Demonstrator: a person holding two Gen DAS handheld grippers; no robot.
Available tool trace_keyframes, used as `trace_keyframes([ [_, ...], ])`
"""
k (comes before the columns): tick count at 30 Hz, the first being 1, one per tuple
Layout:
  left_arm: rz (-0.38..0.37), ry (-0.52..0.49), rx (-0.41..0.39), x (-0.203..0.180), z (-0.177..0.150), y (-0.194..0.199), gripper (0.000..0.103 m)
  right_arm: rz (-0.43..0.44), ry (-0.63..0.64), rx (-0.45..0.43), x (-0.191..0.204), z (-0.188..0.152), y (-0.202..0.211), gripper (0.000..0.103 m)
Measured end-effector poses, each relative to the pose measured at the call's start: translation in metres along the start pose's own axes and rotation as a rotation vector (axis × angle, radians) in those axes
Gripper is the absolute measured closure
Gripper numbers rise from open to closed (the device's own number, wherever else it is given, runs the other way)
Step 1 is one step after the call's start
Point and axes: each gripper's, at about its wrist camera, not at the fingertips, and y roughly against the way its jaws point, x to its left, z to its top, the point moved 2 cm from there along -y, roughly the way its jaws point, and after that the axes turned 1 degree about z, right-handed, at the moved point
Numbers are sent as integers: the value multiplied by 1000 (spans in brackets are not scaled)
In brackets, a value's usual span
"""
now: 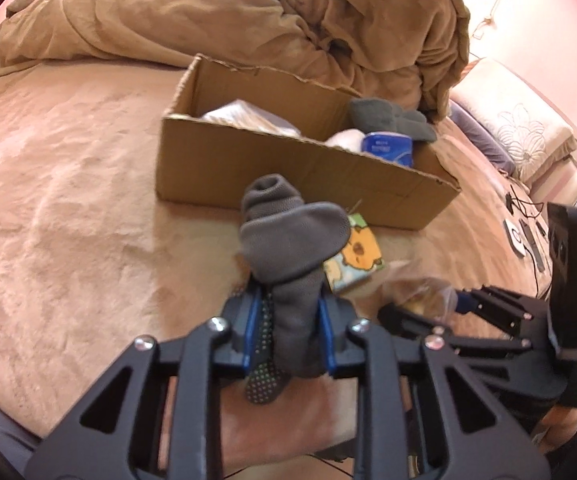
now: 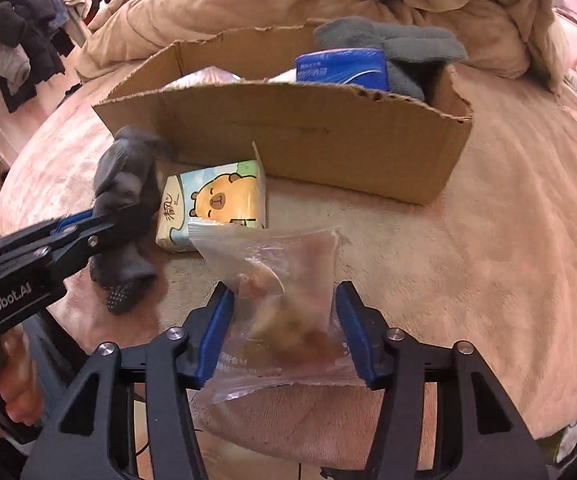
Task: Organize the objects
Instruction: 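Grasp the gray socks with the left tool while the right tool grasps the clear food bag, then drop the socks into the box with the left tool while the right tool releases the food bag there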
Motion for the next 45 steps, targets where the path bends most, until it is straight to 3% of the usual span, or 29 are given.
trace_keyframes([
  [15, 20, -18, -32, -1, -10, 55, 78, 2, -9, -68, 12, 3, 54, 49],
  [32, -43, -86, -153, -29, 47, 139, 78, 28, -28, -258, 25, 45, 150, 49],
  [45, -123, -44, -245, -26, 101, 173, 78, 31, 9, -317, 29, 88, 177, 49],
])
